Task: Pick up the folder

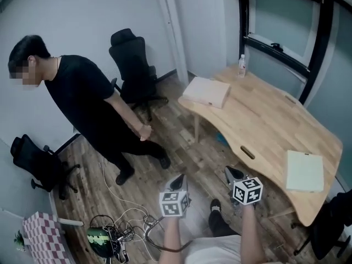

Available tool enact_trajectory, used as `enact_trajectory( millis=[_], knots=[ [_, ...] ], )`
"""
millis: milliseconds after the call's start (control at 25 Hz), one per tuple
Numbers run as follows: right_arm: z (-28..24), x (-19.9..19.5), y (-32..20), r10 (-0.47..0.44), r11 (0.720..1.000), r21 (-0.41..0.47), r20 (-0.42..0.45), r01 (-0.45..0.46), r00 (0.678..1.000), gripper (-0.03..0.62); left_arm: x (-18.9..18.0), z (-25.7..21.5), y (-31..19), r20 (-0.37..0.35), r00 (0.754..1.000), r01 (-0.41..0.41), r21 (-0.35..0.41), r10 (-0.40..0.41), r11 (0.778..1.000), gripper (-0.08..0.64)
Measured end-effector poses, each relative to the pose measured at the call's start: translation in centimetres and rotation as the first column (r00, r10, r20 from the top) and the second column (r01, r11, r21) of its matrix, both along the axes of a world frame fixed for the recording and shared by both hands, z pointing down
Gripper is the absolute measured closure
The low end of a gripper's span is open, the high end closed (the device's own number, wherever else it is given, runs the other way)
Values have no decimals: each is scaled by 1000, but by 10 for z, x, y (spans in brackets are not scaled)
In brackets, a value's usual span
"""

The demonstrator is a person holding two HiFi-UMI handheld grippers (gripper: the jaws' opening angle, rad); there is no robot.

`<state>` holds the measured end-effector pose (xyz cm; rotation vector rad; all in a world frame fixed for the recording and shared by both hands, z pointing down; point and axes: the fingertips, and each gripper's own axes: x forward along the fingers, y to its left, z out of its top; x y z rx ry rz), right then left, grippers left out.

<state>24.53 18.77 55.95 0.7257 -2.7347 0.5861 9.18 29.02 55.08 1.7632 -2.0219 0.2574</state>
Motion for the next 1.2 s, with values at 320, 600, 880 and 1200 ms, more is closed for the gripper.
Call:
enact_trajectory(
  millis=[320,600,880,1200],
  knots=[
    [-13,-50,-112,41,999,-39,126,-36,991,591,-52,2,-83,44,999,30,-47,-28,998,551],
    [-34,-71,-207,73,995,-90,255,-52,964,591,-71,6,-157,44,998,36,-28,-35,999,551],
    [-10,-72,-248,58,992,-123,223,-31,973,591,-81,22,-186,20,999,43,-30,-43,999,551],
    [51,-84,-279,44,989,-138,-43,-49,998,591,-132,37,-198,-20,993,118,-59,-119,991,551]
  ],
)
